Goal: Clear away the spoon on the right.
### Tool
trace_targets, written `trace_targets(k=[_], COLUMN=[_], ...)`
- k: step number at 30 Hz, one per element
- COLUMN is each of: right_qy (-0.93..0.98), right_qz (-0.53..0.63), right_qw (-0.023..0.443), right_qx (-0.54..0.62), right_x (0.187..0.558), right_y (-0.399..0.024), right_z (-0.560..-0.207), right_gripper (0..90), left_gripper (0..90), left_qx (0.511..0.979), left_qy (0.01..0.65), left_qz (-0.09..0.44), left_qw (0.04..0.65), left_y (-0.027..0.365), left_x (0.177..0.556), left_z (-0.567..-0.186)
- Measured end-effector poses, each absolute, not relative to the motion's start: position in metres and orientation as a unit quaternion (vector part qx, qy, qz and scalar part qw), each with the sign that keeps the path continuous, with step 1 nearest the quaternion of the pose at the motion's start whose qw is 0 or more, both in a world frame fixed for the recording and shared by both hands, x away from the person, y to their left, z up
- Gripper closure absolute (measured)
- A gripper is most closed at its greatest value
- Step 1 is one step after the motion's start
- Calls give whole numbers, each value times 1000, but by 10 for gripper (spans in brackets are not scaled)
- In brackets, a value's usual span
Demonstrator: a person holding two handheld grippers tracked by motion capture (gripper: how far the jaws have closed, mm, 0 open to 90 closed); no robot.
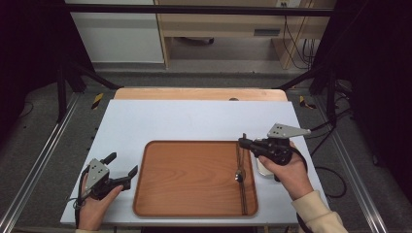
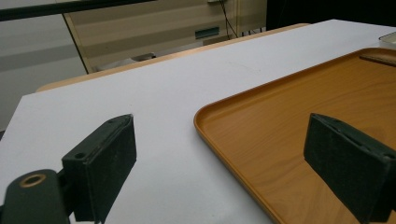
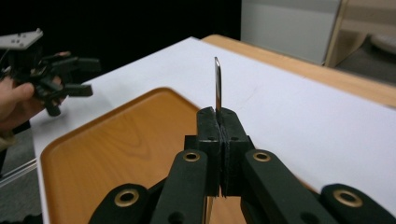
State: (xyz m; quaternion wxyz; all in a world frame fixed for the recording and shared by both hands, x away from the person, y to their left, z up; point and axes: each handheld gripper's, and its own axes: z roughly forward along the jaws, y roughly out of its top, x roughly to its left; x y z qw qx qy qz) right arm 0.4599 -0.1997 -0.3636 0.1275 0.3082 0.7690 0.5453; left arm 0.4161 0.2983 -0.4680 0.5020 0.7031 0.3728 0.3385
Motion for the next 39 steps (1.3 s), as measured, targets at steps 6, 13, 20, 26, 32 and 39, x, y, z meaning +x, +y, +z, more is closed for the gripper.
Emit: trace_targets(k=[6,13,20,26,32,39], right_qy=[782,789,790,802,808,814], right_qz=[540,533,532,509,486,452], right_qw=[92,60,38,37,51,64], right_qx=[298,300,303,310,329,360], right_x=[449,442,440,447,455,466], right_y=[-187,-182,-180,-174,-169,-162], right_z=[-378,-393,-400,-406,-412,-423], right_gripper=[895,894,890,846,811,761], left_gripper=[92,94,95,95,95,96], left_qx=[703,705,706,705,704,705], left_qy=[374,372,371,372,374,372], left_qz=[337,336,336,338,338,338], left_qw=[502,501,501,501,500,500], left_y=[299,298,297,298,299,298], left_x=[416,416,416,416,416,416], left_z=[-469,-469,-469,-469,-468,-468])
